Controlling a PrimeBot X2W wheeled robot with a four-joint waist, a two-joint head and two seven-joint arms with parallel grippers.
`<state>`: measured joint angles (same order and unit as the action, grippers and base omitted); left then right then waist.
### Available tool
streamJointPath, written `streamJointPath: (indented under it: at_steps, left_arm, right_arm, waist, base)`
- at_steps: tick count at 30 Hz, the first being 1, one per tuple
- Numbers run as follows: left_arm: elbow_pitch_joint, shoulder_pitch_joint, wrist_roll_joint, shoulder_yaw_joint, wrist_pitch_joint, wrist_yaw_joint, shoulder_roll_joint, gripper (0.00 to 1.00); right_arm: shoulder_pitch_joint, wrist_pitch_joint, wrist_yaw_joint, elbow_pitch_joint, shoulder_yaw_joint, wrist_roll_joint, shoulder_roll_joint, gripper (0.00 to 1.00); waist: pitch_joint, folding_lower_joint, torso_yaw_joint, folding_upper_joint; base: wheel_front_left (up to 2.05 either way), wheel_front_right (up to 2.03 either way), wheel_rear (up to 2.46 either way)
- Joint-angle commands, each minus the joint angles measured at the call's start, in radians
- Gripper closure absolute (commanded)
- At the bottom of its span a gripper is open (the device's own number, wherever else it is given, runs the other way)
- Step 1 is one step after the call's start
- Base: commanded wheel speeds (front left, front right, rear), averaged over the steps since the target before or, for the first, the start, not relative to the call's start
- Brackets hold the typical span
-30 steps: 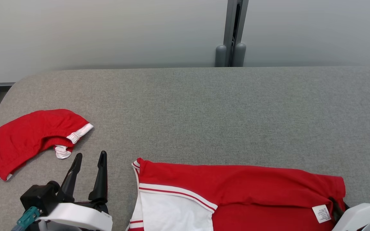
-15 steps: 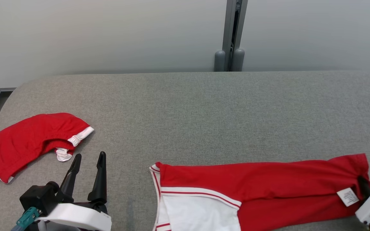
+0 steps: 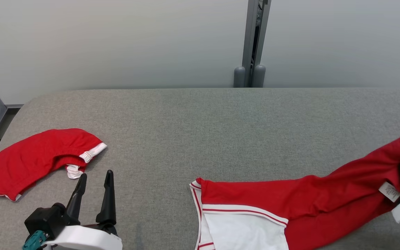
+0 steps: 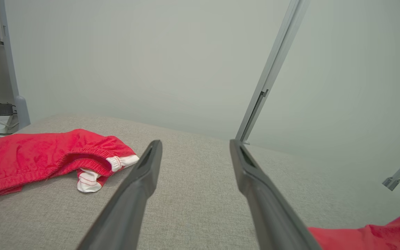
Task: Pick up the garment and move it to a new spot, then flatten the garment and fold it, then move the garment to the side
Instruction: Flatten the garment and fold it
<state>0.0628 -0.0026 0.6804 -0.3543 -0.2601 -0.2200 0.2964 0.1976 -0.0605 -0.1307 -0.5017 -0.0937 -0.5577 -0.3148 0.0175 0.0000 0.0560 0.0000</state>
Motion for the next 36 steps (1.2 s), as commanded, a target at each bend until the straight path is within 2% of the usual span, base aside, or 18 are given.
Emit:
streamJointPath:
  at_steps: [1,9,14,19,25,32,36]
  left_arm:
    - [0.0,0.012,-0.007,0.009,-0.005,-0.001,-0.002,0.0]
    - [0.002,0.024,-0.029,0.027,-0.004,0.013,-0.021,0.0]
    - [0.011,0.006,-0.037,0.024,-0.004,0.024,-0.027,0.0]
    - [0.022,-0.009,-0.037,0.02,0.0,0.035,-0.021,0.0]
    - [0.032,-0.02,-0.03,0.017,0.003,0.041,-0.015,0.0]
    - [0.041,-0.031,-0.031,0.009,0.006,0.041,-0.017,0.0]
    - [0.045,-0.032,-0.031,0.006,0.007,0.041,-0.018,0.0]
  right_arm:
    - [-0.015,-0.009,0.0,0.028,0.002,0.007,0.009,1.0]
    - [-0.095,-0.15,0.0,0.331,0.077,-0.025,0.171,1.0]
    - [-0.13,-0.215,0.0,0.392,0.162,-0.068,0.237,1.0]
    - [-0.142,-0.21,0.0,0.359,0.239,-0.117,0.259,1.0]
    - [-0.098,-0.153,0.0,0.249,0.35,-0.209,0.261,1.0]
    - [-0.014,-0.058,0.0,0.104,0.514,-0.314,0.261,1.0]
    - [0.019,-0.025,0.0,0.045,0.575,-0.355,0.261,1.0]
  waist:
    - [0.004,0.0,0.002,0.0]
    - [0.013,0.0,0.028,0.0]
    - [0.005,0.0,0.064,0.0]
    - [0.0,0.0,0.105,0.0]
    - [-0.008,0.0,0.135,0.0]
    - [-0.013,0.0,0.141,0.0]
    - [-0.016,0.0,0.136,0.0]
  base:
    - [0.0,0.0,0.0]
    - [0.0,0.0,0.0]
    - [0.0,0.0,0.0]
    - [0.0,0.0,0.0]
    - [0.0,0.0,0.0]
    - [0.0,0.0,0.0]
    - [0.0,0.0,0.0]
